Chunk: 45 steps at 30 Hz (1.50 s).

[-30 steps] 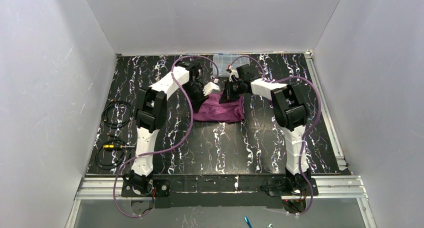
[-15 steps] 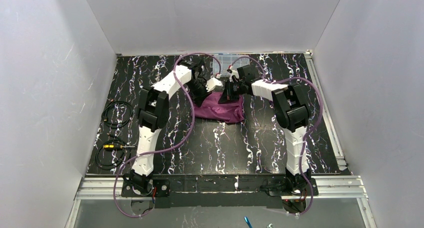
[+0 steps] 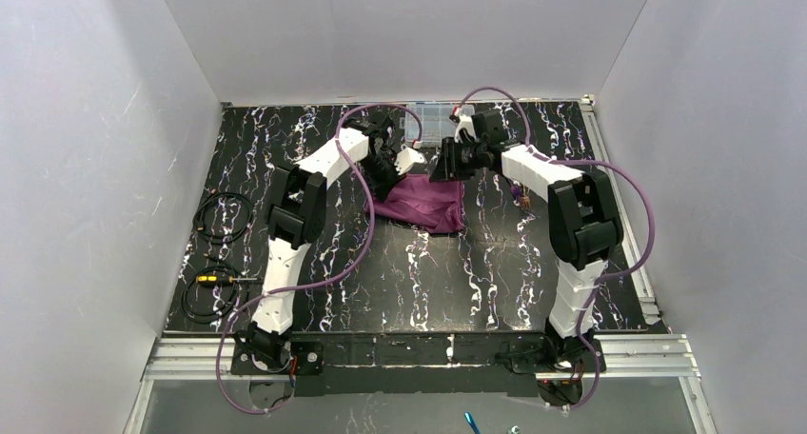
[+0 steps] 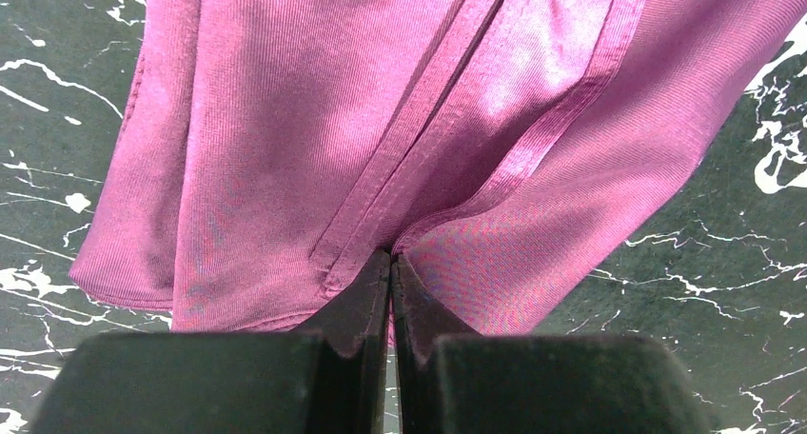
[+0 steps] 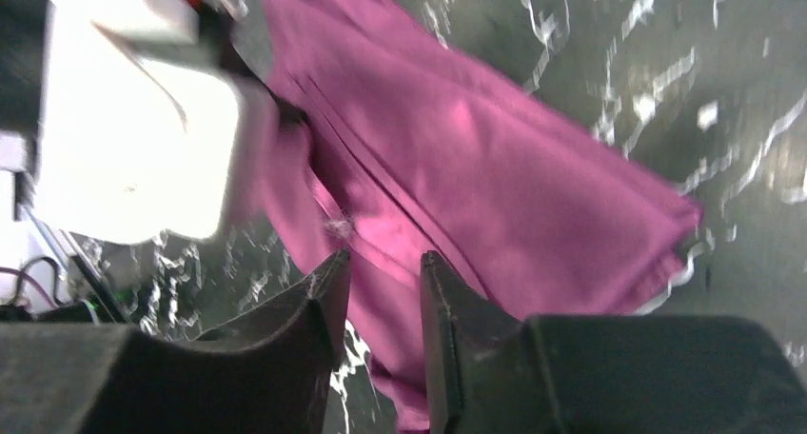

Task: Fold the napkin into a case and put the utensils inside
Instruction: Smooth out the 2/3-rectangle-folded napkin at the center of the board.

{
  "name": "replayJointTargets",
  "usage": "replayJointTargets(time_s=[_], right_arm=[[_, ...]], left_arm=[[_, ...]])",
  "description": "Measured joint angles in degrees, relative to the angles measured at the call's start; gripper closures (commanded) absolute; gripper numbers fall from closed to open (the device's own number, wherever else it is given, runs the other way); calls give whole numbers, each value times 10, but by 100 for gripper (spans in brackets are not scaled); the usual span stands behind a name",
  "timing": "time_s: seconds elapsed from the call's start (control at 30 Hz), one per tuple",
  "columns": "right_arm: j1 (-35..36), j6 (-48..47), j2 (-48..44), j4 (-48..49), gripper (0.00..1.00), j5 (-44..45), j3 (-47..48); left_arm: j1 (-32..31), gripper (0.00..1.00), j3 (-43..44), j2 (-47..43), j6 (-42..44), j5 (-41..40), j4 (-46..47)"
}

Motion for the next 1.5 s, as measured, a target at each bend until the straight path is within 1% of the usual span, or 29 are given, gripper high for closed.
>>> replayJointTargets(time_s=[0.07, 0.17, 0.23, 0.27, 0.33, 0.4, 0.47, 0.67, 0.7, 0.77, 0.9, 1.0, 1.17, 1.33, 1.4, 1.43, 1.5], right_arm=[[0, -14, -15, -18, 54, 14, -27], [0, -30, -38, -53, 47, 34, -68], [0, -38, -58, -65, 44, 43, -97], [1, -40, -71, -69, 43, 44, -112], [1, -42, -93, -74, 37, 40, -134], [1, -41, -114, -73, 36, 33, -154], [1, -41, -123, -71, 36, 29, -165], [2, -50, -122, -69, 54, 49, -171], [2, -54, -122, -69, 55, 56, -171], [2, -66, -122, -79, 55, 81, -165], [2, -87, -116, -110, 44, 137, -127], [2, -95, -125, -112, 41, 164, -114], [2, -87, -153, -121, 39, 156, -129], [16, -64, -193, -120, 33, 137, -178], [27, -62, -193, -120, 33, 136, -185], [33, -62, -191, -120, 35, 136, -187], [43, -62, -185, -120, 48, 136, -188]], left_arm=[[0, 100, -3, -2, -3, 0, 6], [0, 100, -12, -7, -4, 0, 13], [0, 100, -17, -10, -5, 1, 17], [0, 100, -19, -11, -5, 2, 20], [0, 100, -23, -13, -7, 2, 23], [0, 100, -26, -15, -8, 3, 25], [0, 100, -28, -16, -9, 2, 27], [0, 100, -30, -17, -10, 2, 29], [0, 100, -30, -17, -11, 2, 29], [0, 100, -31, -17, -12, 3, 30], [0, 100, -33, -18, -14, 2, 32], [0, 100, -34, -19, -14, 3, 33], [0, 100, -38, -22, -13, 2, 36], [0, 100, -43, -24, -13, 2, 37], [0, 100, -43, -25, -13, 2, 38], [0, 100, -44, -25, -13, 2, 38], [0, 100, -44, -25, -13, 2, 38]])
